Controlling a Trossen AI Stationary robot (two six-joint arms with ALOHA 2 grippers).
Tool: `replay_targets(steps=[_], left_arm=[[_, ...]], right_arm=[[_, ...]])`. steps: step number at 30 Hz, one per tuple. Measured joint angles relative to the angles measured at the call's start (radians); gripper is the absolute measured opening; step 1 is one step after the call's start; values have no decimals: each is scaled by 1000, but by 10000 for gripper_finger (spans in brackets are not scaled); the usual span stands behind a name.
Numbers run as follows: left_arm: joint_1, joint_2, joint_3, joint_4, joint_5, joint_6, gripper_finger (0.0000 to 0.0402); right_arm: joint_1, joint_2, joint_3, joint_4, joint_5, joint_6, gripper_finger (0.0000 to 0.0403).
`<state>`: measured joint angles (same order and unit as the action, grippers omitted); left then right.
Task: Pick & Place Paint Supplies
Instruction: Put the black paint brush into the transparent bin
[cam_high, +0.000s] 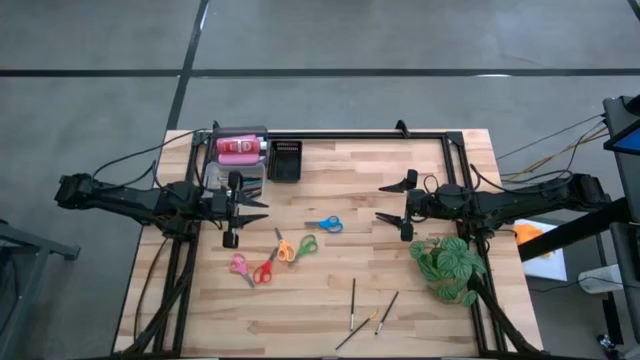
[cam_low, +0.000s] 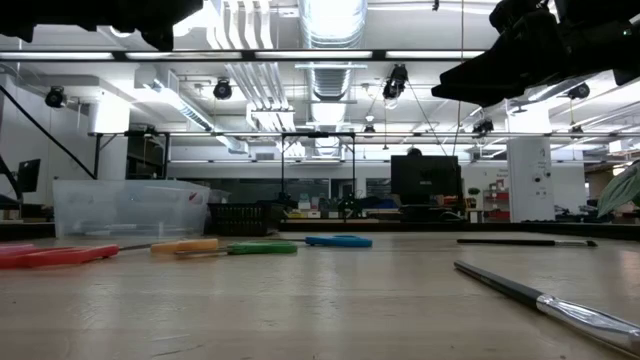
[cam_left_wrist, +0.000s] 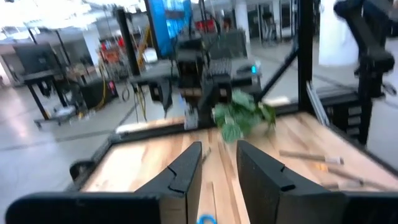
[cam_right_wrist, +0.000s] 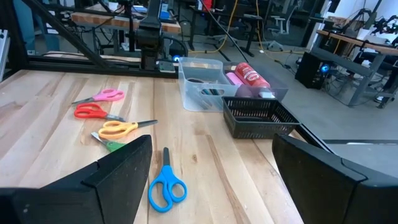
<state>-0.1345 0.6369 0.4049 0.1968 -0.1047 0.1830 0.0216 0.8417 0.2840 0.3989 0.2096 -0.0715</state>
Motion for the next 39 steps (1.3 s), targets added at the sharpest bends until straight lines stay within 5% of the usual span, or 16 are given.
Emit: replay_targets(steps=[39], left_arm=[[0, 1, 0, -227, 0, -62, 102]], right_arm=[[0, 0, 0, 0, 0, 0, 331]])
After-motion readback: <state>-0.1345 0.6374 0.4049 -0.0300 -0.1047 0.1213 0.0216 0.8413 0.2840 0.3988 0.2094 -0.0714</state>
